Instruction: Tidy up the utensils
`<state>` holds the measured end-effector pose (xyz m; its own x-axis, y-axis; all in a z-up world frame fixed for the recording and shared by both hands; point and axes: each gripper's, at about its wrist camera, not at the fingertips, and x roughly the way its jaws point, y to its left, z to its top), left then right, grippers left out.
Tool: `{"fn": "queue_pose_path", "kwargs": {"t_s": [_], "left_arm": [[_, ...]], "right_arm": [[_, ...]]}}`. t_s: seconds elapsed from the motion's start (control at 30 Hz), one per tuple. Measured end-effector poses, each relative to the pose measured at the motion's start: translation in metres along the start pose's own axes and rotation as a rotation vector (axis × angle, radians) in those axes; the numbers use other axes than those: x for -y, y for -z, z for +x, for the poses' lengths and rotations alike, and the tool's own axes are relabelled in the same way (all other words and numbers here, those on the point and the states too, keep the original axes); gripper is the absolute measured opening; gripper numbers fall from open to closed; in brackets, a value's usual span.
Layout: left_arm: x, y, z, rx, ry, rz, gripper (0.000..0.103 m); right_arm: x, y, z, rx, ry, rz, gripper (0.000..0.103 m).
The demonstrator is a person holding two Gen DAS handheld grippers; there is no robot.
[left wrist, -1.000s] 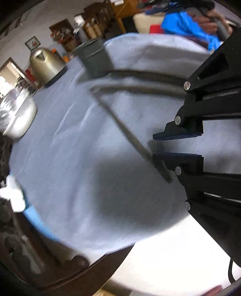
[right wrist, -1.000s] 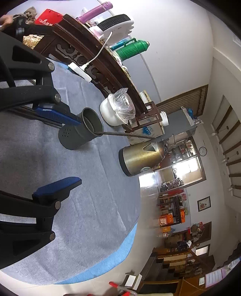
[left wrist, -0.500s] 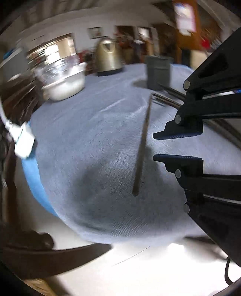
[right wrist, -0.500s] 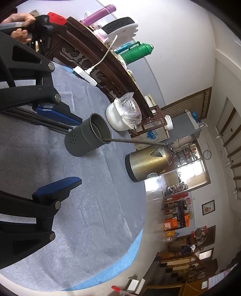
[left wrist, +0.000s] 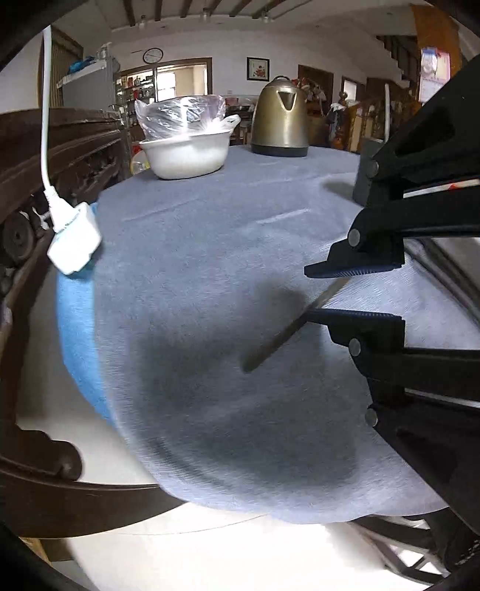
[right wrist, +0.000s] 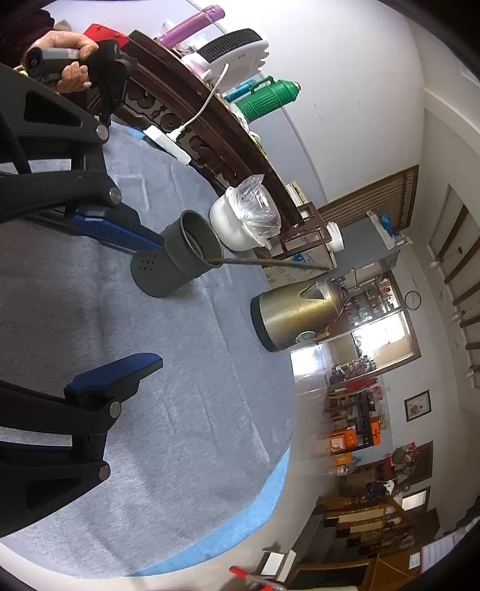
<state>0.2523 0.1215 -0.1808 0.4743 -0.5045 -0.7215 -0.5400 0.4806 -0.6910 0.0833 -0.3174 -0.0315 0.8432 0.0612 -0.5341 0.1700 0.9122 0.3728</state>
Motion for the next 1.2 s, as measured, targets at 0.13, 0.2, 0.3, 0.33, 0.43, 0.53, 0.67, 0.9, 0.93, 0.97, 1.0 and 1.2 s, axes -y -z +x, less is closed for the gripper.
{"fn": "queue_pose_path", "kwargs": {"t_s": [0.13,0.2,0.3,0.33,0.43,0.53,0.67,0.9,0.93,0.97,1.0,1.2], "left_arm": [[0.000,0.001,-0.003,0.015,-0.015,0.004,0.016],[-0.003,-0.001,0.002,0.002,-0.027,-0.012,0.016],[-0.010,0.000,0.007,-0.016,-0.033,-0.059,0.016],[-0.010,-0.001,0.009,-0.016,-0.037,-0.066,0.016],[-0.010,-0.003,0.012,-0.008,-0.046,-0.079,0.016],[-0.006,-0.007,0.014,-0.004,-0.046,-0.081,0.015],[-0.009,-0.009,0.012,0.007,-0.050,-0.068,0.013],[0.025,-0.001,-0.013,0.084,0.012,0.064,0.008],[0.034,0.001,-0.019,0.099,0.022,0.095,0.007],[0.044,0.004,-0.024,0.112,0.033,0.129,0.007],[0.051,0.005,-0.027,0.121,0.039,0.154,0.006],[0.124,0.031,-0.056,0.221,0.104,0.406,0.005]], "right_arm": [[0.004,0.000,0.001,0.006,0.008,0.008,0.062],[0.007,0.001,0.005,-0.006,0.004,0.031,0.062],[0.011,0.002,0.007,-0.017,0.006,0.046,0.062],[0.012,0.003,0.007,-0.015,0.009,0.046,0.062],[0.015,0.003,0.008,-0.015,0.010,0.053,0.062],[0.019,0.003,0.008,-0.016,0.014,0.060,0.062],[0.023,0.003,0.009,-0.020,0.015,0.074,0.062],[0.028,0.002,0.006,-0.010,0.017,0.089,0.062],[0.029,0.003,0.005,-0.008,0.017,0.093,0.062],[0.030,0.002,0.004,-0.006,0.015,0.098,0.062],[0.032,0.003,0.003,-0.004,0.013,0.102,0.062],[0.041,0.003,-0.005,0.013,0.014,0.124,0.062]]}}
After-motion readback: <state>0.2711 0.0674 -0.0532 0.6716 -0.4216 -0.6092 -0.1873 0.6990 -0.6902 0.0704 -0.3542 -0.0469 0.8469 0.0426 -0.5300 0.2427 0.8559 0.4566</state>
